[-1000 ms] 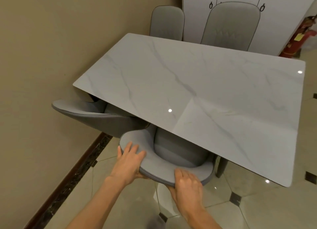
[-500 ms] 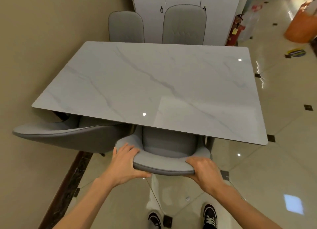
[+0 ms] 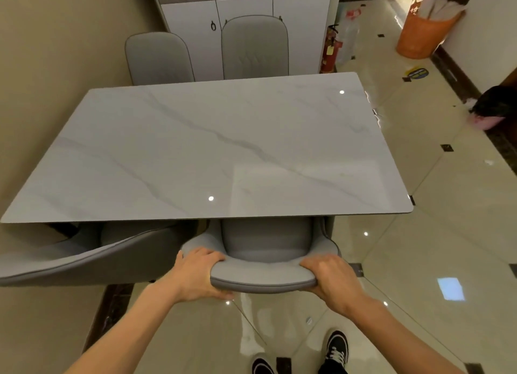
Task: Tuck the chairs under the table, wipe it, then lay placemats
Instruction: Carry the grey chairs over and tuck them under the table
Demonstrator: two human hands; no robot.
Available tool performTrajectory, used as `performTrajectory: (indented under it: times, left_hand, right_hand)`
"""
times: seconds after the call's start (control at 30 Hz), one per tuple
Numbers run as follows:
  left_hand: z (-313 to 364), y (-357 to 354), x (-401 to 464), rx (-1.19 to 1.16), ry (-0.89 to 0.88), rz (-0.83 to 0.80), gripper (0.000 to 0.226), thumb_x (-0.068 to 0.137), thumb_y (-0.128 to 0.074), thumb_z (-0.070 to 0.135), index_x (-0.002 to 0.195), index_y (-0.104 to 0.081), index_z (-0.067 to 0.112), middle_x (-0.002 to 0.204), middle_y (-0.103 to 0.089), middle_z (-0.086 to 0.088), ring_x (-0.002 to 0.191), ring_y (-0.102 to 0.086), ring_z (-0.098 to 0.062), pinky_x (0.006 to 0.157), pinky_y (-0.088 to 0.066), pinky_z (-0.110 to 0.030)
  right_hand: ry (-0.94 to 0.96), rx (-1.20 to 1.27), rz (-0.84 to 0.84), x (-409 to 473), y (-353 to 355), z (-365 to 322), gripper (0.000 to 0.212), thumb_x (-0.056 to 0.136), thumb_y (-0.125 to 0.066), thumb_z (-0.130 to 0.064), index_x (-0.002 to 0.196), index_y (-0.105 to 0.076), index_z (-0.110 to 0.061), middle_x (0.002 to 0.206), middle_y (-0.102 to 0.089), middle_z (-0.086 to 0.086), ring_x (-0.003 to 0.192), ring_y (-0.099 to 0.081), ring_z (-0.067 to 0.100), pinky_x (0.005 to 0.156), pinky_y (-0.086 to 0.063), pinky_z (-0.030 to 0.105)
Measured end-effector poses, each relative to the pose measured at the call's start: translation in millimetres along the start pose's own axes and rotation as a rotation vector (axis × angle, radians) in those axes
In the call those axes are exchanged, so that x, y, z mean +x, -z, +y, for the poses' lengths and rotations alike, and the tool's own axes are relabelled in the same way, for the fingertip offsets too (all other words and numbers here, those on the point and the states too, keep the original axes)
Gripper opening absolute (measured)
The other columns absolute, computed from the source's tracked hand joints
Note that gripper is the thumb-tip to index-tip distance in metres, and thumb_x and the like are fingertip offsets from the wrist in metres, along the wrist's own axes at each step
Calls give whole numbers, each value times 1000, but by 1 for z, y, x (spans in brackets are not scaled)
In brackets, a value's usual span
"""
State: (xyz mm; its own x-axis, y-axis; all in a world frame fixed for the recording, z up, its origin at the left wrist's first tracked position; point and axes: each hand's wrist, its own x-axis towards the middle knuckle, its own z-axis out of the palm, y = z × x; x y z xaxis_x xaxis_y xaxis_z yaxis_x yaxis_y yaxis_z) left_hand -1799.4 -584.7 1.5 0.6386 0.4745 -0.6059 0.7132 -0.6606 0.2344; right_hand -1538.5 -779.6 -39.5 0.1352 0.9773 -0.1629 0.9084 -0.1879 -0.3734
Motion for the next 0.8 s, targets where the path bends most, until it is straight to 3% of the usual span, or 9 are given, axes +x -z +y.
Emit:
performTrajectory:
  times: [0.1,0.2,0.33,0.53,0.67,0.8]
  left_hand:
    - [-4,-3,2,10,-5,9,105,42,-39,103,131,-41,46,133,-45,19,128,-37,-10,114,-20,-51]
    - [-3,-3,3,9,3,35,109,39,-31,101,133,-40,46,137,-44,18,130,-35,-9,116,-17,-50]
    - [4,9,17,-18,17,43,89,58,-59,88,135,-41,45,139,-43,17,133,-34,-10,116,-13,-53]
    - [4,24,43,-41,29,48,83,64,-63,80,136,-40,46,140,-42,16,134,-32,-11,117,-13,-53]
    - [1,27,50,-52,11,38,89,59,-60,87,136,-39,46,141,-41,18,135,-31,-10,117,-13,-51]
    - [-1,29,54,-57,15,26,80,66,-62,80,136,-38,48,142,-39,19,137,-29,-10,118,-14,-53]
  right_hand:
    - [-5,-23,-9,-1,-6,5,40,79,-68,-54,115,-62,-36,116,-66,-15,107,-60,10,96,-44,32]
    - [2,-66,-10,2,-7,10,43,73,-76,-49,112,-64,-35,114,-68,-13,103,-64,12,90,-49,37]
    - [1,-86,8,20,6,20,42,76,-74,-45,115,-63,-34,117,-66,-12,107,-62,14,93,-46,40]
    - [21,-77,18,45,21,34,45,80,-72,-47,121,-61,-33,121,-65,-11,112,-59,15,98,-42,38]
    - [14,-88,-1,51,22,40,48,76,-75,-47,120,-61,-34,120,-65,-11,110,-61,15,97,-44,38]
    - [-5,-87,10,55,22,44,53,64,-84,-48,111,-65,-35,108,-69,-12,97,-66,13,86,-51,37]
